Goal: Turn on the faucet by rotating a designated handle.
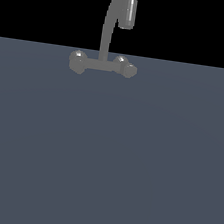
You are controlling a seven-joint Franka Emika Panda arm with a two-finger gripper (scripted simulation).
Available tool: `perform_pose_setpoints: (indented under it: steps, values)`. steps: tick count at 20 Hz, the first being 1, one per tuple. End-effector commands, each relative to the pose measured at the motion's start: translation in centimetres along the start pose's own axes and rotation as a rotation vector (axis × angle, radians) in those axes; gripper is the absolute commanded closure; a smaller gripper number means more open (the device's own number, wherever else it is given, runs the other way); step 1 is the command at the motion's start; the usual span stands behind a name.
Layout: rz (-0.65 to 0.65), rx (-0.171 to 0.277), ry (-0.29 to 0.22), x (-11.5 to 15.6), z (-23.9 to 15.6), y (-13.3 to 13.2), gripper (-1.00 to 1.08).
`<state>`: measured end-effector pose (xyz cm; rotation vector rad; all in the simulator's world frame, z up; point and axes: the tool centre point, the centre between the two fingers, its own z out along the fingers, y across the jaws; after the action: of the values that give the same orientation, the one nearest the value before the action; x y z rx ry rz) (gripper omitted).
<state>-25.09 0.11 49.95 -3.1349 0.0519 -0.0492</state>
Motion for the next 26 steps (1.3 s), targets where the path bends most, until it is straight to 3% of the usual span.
perform_pose_setpoints:
  steps: [1, 2, 3, 4, 5, 6, 7, 8, 9, 10, 11, 12, 13, 14, 15, 16, 18, 19, 20, 21, 22, 23, 24, 25, 26]
  values:
    - [0.019, -0.002, -0.043, 0.3, 2.1, -0.2, 0.44]
    - [0.021, -0.007, -0.064, 1.0, 3.8, -1.0, 0.19]
    - [-0.009, 0.009, -0.082, 2.0, 5.2, -3.5, -0.05]
    - [0.035, -0.011, -0.090, 2.7, 6.8, -2.6, -0.11]
    - [-0.046, -0.046, -0.099, 3.2, 8.3, -4.7, -0.05]
    - [0.029, -0.029, -0.109, 4.1, 9.3, -4.6, 0.01]
    - [0.049, -0.069, -0.123, 4.9, 10.9, -4.3, 0.08]
    - [0.028, -0.074, -0.086, 6.4, 10.6, -6.1, 0.15]
    - [0.093, -0.049, -0.077, 7.9, 11.2, -4.4, 0.13]
    - [0.049, -0.091, -0.071, 8.7, 12.1, -5.7, 0.27]
    - [0.006, -0.116, -0.050, 9.7, 12.9, -7.8, 0.19]
    - [-0.033, -0.121, -0.069, 9.8, 14.3, -9.3, 0.26]
    - [-0.068, -0.142, -0.064, 11.2, 15.8, -7.9, 0.24]
    - [-0.111, -0.161, -0.042, 12.0, 16.2, -10.1, 0.34]
    - [-0.098, -0.177, -0.012, 13.7, 16.6, -9.8, 0.43]
    - [-0.134, -0.188, 0.024, 14.4, 16.9, -13.2, 0.39]
    - [-0.282, -0.204, 0.018, 14.9, 20.1, -15.3, 0.63]
    - [-0.324, -0.221, 0.018, 16.4, 21.3, -13.8, 0.80]
    - [-0.388, -0.220, -0.021, 15.3, 24.4, -14.0, -0.27]
    - [-0.374, -0.224, 0.022, 15.9, 24.7, -16.0, -0.39]
    - [-0.372, -0.230, 0.001, 17.8, 26.4, -10.8, -0.37]
    - [-0.428, -0.230, 0.069, 21.2, 24.6, -11.5, -0.36]
    - [-0.522, -0.232, 0.103, 22.1, 24.7, -13.6, -0.70]
    - [-0.531, -0.232, 0.106, 21.9, 24.6, -14.1, -0.70]
    - [-0.486, -0.245, 0.071, 21.1, 27.1, -13.3, -0.62]
